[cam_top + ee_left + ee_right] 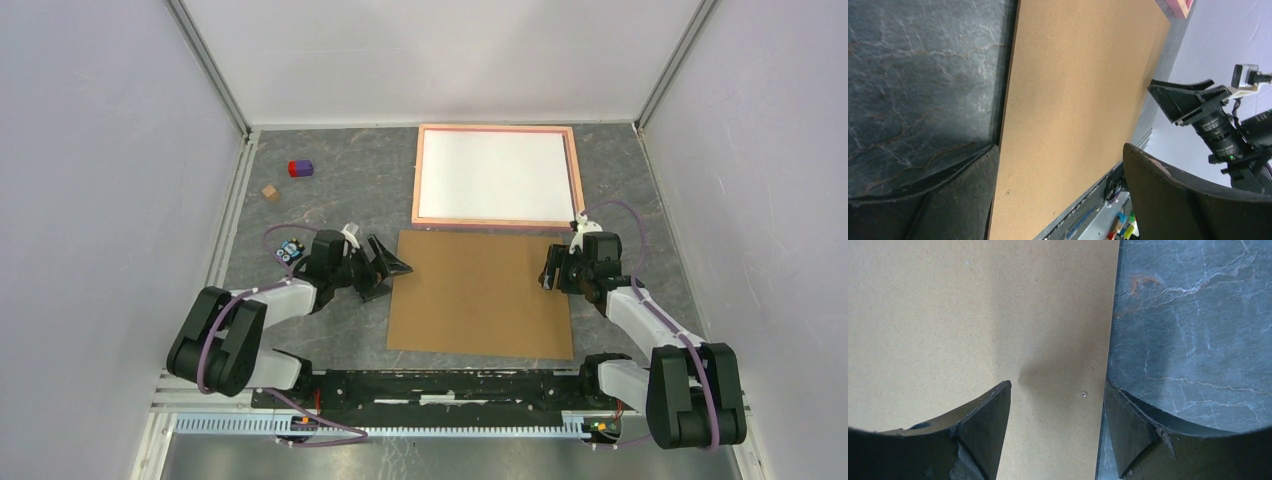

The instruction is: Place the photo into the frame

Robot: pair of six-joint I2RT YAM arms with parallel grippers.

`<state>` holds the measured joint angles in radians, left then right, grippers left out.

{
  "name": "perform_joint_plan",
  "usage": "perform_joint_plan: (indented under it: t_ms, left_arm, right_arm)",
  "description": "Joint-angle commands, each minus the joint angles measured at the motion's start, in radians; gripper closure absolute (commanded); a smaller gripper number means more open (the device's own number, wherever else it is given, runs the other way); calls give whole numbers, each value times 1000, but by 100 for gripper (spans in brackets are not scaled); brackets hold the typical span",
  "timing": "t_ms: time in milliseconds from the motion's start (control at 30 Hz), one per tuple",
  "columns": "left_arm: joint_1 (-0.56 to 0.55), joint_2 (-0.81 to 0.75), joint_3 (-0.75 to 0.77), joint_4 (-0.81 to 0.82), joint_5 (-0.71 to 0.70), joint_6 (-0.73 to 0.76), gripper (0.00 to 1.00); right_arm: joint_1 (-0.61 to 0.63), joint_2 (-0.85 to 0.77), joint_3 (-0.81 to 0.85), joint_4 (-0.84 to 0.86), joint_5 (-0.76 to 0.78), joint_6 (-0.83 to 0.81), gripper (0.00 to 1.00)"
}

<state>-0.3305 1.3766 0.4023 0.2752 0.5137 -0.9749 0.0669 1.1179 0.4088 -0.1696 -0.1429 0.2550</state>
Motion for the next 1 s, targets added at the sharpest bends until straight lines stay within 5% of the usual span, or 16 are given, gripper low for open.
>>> perform_joint_plan:
  t_ms: [0,400,800,967]
  left_arm:
    - [-11,-92,12,14,178,-61,6]
    - [-12,-460,40,-93,181,-160,26]
    - [-19,-480,34,1,191,-284,51]
    - [-33,-472,21,128,202,-375,52]
  right_arm:
    - [8,33,-55,-23,-139,17,27]
    - [9,25,-64,1,-210,18,28]
    - [9,-2,-69,8,-230,31,28]
    - [9,-26,-67,4,-245,43,28]
